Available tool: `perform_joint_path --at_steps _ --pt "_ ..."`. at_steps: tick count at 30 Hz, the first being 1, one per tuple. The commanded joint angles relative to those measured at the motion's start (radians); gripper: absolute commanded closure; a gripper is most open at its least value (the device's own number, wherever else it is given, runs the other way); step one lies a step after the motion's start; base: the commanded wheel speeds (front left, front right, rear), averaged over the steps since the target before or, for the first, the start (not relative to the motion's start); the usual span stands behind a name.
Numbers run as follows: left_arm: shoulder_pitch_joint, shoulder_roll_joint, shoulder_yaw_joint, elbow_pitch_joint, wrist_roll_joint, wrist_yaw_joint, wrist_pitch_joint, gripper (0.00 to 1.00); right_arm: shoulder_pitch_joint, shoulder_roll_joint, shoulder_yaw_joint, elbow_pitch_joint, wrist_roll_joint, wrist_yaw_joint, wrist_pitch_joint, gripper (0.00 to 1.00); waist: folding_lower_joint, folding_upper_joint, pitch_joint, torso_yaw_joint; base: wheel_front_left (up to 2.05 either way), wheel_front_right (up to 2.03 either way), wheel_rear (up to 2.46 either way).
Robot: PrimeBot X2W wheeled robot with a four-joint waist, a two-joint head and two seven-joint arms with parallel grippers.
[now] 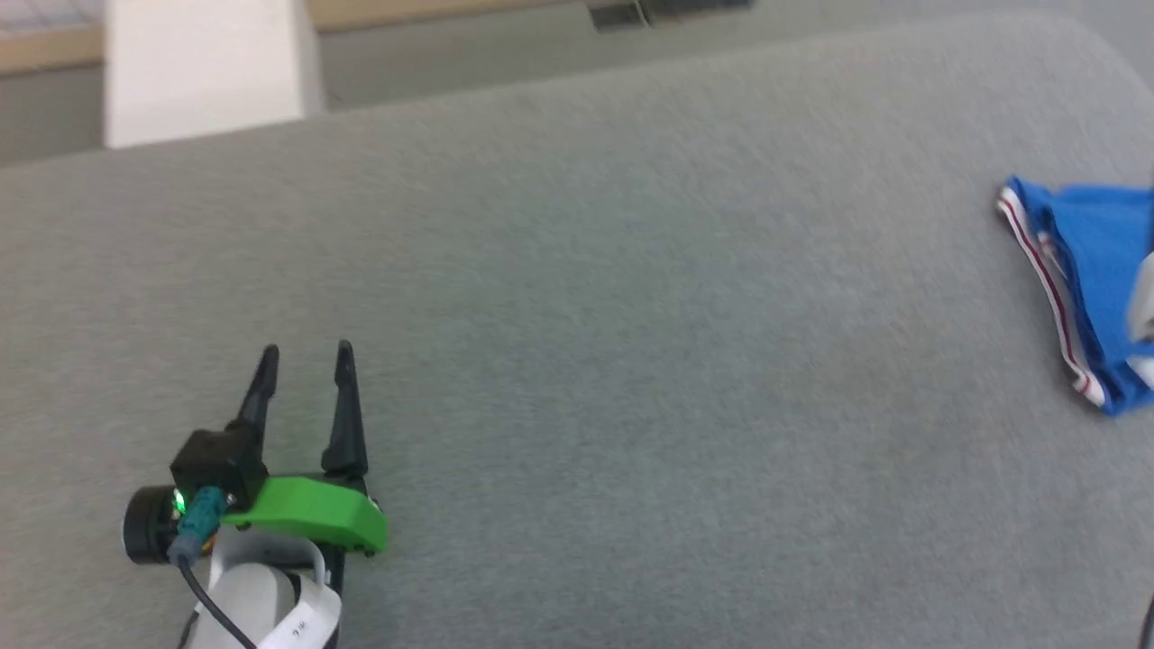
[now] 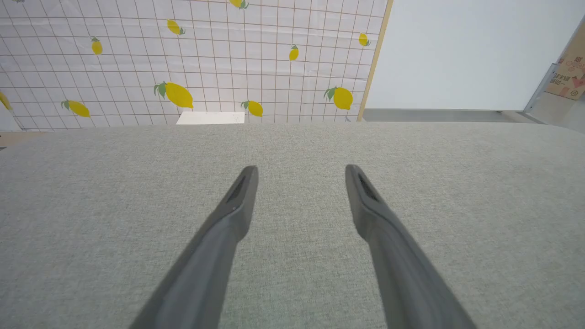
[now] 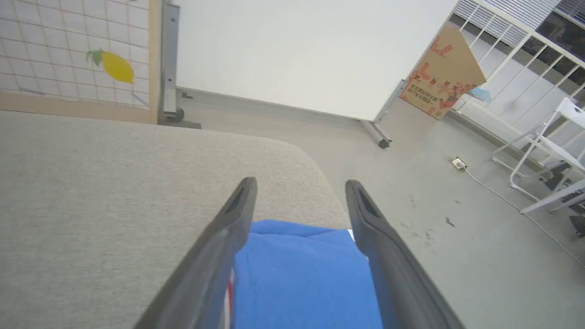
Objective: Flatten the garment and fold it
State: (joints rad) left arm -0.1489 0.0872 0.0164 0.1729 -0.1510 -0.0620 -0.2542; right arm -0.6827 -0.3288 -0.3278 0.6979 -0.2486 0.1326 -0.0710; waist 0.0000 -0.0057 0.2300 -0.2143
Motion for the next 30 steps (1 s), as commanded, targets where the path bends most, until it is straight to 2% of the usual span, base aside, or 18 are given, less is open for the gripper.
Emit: perform_joint_path --at_steps 1,6,12,20,30 --pt "0.012 -0.007 -0.002 0.005 -0.006 -0.005 -0.007 0.00 0.044 0.022 0.023 -0.037 0.042 -0.002 -0.020 0.00 0.0000 0.0057 -0.125 0.118 0.00 0.00 0.00" --pt "0.032 -0.020 -0.015 0.017 -0.016 -0.012 -0.007 0.00 0.208 0.063 0.103 -0.208 0.211 -0.002 -0.056 0.00 0.0000 0.0057 -0.177 0.174 0.00 0.00 0.00" --pt "0.047 -0.030 -0.038 0.025 -0.022 -0.018 -0.007 0.00 0.416 0.132 0.131 -0.447 0.306 -0.002 -0.087 0.00 0.0000 0.0057 -0.212 0.219 0.00 0.00 0.00" --pt "0.067 -0.035 -0.061 0.029 -0.033 -0.030 -0.008 0.00 0.617 0.217 0.166 -0.645 0.329 -0.002 -0.121 0.00 0.0000 0.0057 -0.222 0.246 0.00 0.00 0.00" --pt "0.084 -0.037 -0.092 0.041 -0.044 -0.036 -0.008 0.00 0.755 0.271 0.181 -0.718 0.296 -0.002 -0.168 0.00 0.0000 0.0057 -0.238 0.252 0.00 0.00 0.00"
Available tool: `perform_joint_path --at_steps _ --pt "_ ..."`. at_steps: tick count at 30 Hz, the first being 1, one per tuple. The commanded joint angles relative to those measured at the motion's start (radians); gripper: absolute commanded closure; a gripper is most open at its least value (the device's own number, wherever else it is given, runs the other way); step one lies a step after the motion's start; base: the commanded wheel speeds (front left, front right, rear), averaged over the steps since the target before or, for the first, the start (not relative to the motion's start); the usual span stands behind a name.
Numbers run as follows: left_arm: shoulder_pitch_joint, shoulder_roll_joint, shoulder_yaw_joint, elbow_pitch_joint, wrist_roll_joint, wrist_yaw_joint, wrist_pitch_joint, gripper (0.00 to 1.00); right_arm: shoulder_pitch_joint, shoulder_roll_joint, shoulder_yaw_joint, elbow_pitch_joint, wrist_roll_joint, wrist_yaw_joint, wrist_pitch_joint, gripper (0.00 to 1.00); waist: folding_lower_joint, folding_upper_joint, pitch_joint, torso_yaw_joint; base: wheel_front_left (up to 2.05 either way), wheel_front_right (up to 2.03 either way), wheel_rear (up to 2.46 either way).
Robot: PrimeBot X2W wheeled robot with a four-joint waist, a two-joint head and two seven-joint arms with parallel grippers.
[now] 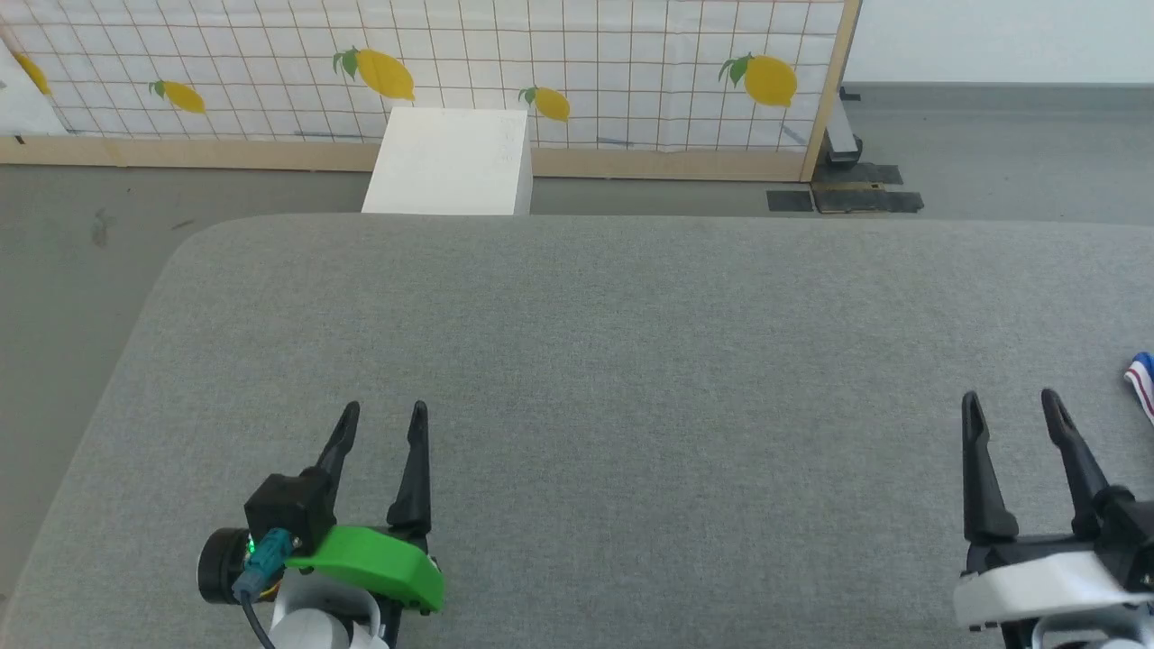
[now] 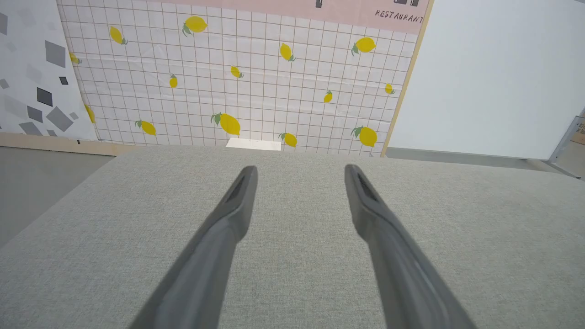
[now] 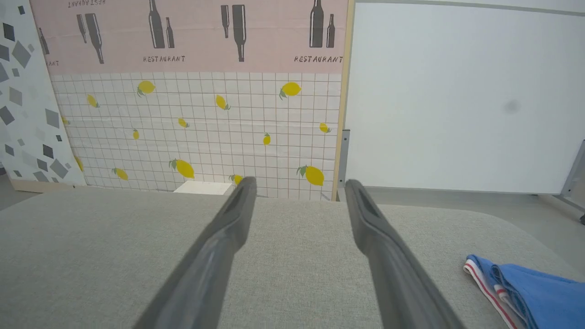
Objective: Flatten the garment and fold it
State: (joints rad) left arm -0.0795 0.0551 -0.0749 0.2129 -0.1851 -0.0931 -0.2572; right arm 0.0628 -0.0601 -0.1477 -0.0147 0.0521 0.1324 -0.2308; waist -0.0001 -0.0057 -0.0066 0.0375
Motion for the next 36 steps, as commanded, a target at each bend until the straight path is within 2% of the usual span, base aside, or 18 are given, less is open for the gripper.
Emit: perform_joint_path --at_steps 1,9,35,36 --pt "0.015 -0.005 -0.003 0.001 -0.013 -0.005 -0.004 0.00 0.021 0.005 0.001 -0.009 -0.005 -0.002 -0.010 0.00 0.0001 0.0057 -0.002 0.000 0.00 0.00 0.00" --pt "0.026 -0.005 -0.010 -0.003 -0.036 0.004 -0.004 0.00 0.053 0.009 -0.001 0.006 0.032 -0.002 -0.023 0.00 0.0001 0.0057 -0.004 -0.002 0.00 0.00 0.00" --pt "0.030 -0.005 -0.022 0.020 -0.040 0.013 -0.005 0.00 0.050 0.010 0.022 0.041 0.047 -0.002 -0.030 0.00 0.0001 0.0057 -0.012 -0.006 0.00 0.00 0.00" --pt "0.018 -0.002 -0.022 0.018 -0.038 0.007 0.000 1.00 0.043 0.007 0.021 0.039 0.039 0.000 -0.025 1.00 0.0001 0.0000 -0.012 -0.006 0.00 0.00 0.00"
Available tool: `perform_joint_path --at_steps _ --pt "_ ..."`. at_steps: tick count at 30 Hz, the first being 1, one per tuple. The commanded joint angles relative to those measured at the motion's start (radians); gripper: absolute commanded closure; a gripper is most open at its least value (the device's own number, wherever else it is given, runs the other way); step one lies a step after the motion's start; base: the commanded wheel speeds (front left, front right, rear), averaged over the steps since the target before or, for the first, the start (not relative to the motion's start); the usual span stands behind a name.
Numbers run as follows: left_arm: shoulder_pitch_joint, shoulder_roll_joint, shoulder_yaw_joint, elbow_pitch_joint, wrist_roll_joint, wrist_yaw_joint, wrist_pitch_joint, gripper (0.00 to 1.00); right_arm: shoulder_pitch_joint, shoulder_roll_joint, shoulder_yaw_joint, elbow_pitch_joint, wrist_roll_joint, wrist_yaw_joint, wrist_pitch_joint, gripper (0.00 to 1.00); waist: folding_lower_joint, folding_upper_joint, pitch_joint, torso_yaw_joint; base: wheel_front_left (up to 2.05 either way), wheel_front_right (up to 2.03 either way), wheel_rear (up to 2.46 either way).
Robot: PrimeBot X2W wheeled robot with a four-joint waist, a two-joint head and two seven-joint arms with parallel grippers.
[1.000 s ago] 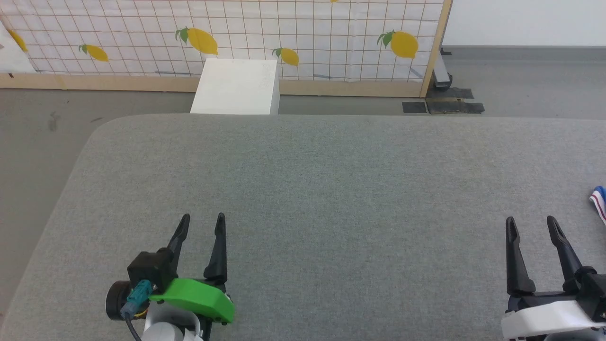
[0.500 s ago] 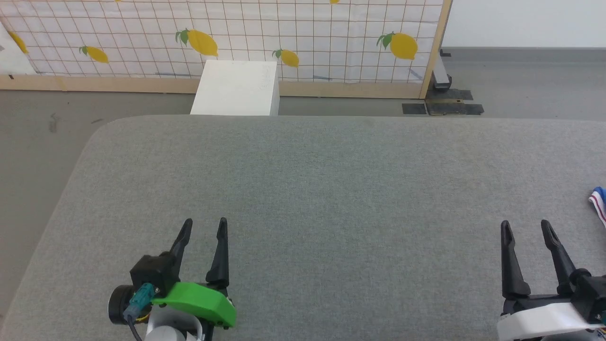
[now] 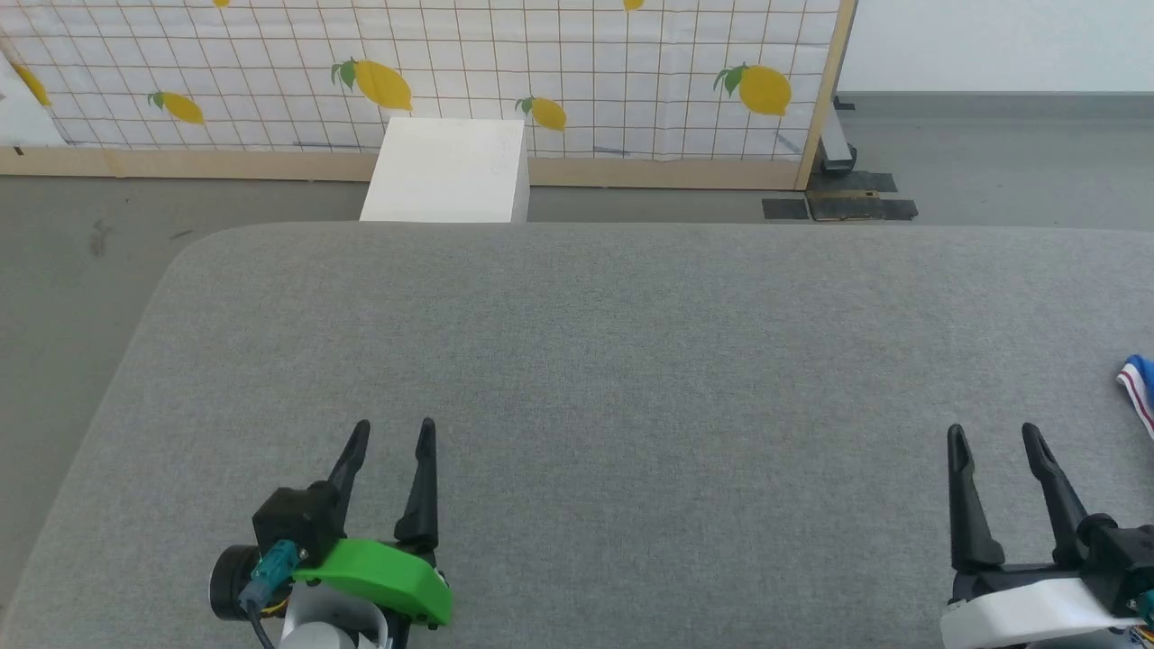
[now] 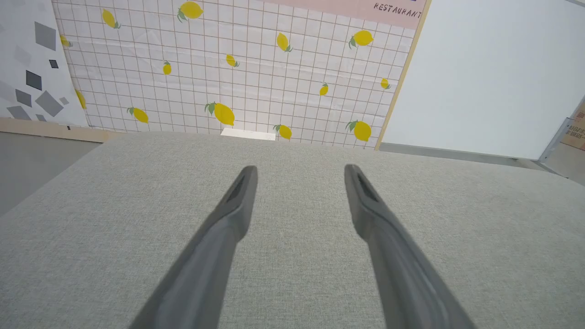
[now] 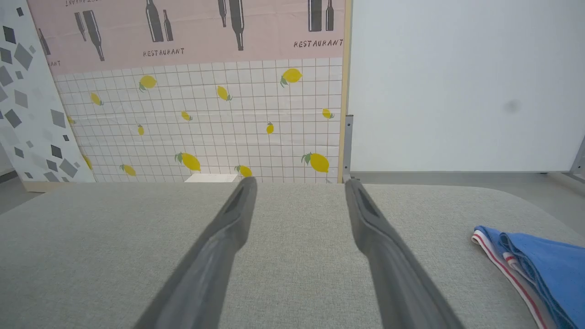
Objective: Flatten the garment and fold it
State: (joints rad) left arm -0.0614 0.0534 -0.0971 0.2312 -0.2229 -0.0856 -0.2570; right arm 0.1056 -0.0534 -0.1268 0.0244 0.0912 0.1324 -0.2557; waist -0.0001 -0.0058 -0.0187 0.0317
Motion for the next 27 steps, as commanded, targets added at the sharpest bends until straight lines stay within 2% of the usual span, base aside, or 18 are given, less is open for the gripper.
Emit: perform_joint_path --at_steps 1,27 --pt "0.000 0.000 0.000 -0.001 0.000 0.000 0.001 1.00 0.000 0.000 0.000 0.000 -0.001 0.000 0.001 1.00 0.0001 0.0000 0.000 0.000 0.00 0.00 0.00" --pt "0.005 0.000 0.009 -0.022 0.021 0.007 0.024 1.00 -0.010 0.000 0.011 -0.002 -0.009 0.000 0.024 1.00 0.0001 0.0006 0.002 -0.004 0.00 0.00 0.00"
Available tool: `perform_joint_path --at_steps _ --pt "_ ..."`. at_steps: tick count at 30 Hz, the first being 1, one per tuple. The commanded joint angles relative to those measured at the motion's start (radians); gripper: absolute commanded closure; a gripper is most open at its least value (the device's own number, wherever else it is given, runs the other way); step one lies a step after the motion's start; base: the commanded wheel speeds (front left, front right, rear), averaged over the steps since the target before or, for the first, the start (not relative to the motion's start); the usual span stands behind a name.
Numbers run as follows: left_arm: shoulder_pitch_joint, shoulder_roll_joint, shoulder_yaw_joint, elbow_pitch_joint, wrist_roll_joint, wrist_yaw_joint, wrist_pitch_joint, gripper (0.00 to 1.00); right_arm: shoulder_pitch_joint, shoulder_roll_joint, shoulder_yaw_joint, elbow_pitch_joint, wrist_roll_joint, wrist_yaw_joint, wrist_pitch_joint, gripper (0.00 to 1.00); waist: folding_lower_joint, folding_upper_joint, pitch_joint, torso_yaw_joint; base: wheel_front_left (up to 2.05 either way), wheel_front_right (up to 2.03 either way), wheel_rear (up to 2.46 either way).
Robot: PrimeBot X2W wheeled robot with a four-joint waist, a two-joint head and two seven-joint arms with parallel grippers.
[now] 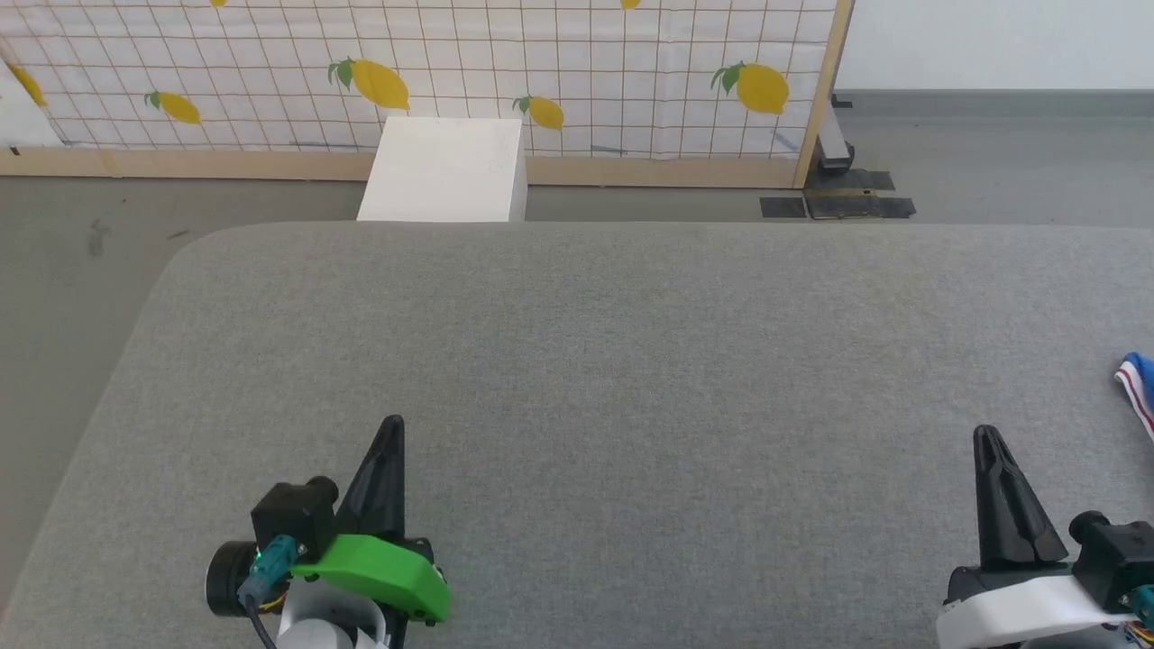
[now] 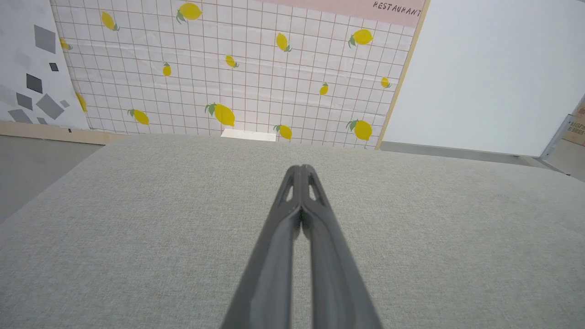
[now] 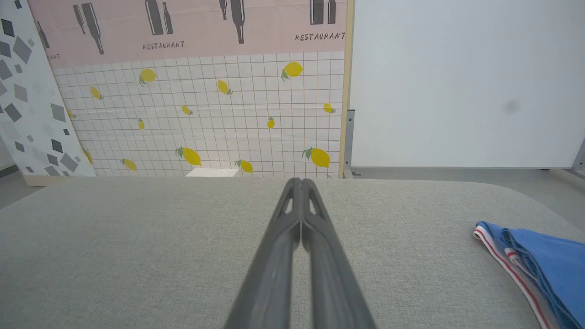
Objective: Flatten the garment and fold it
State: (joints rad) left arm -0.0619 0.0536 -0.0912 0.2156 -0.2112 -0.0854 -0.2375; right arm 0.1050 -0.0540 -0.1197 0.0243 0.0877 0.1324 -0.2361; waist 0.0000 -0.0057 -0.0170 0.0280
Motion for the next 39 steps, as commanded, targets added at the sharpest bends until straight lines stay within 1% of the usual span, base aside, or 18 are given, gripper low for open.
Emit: perform_joint_path --at_steps 1,39 --pt "0.006 0.000 0.004 -0.008 0.011 0.008 0.007 1.00 -0.010 0.000 0.005 -0.002 -0.007 0.000 0.007 1.00 0.0000 0.0005 0.000 0.000 0.00 0.00 0.00" --pt "0.025 -0.001 0.033 -0.077 0.078 0.033 0.084 1.00 -0.042 0.002 0.043 -0.010 -0.034 -0.001 0.083 1.00 0.0000 0.0023 0.006 -0.010 0.00 0.00 0.00"
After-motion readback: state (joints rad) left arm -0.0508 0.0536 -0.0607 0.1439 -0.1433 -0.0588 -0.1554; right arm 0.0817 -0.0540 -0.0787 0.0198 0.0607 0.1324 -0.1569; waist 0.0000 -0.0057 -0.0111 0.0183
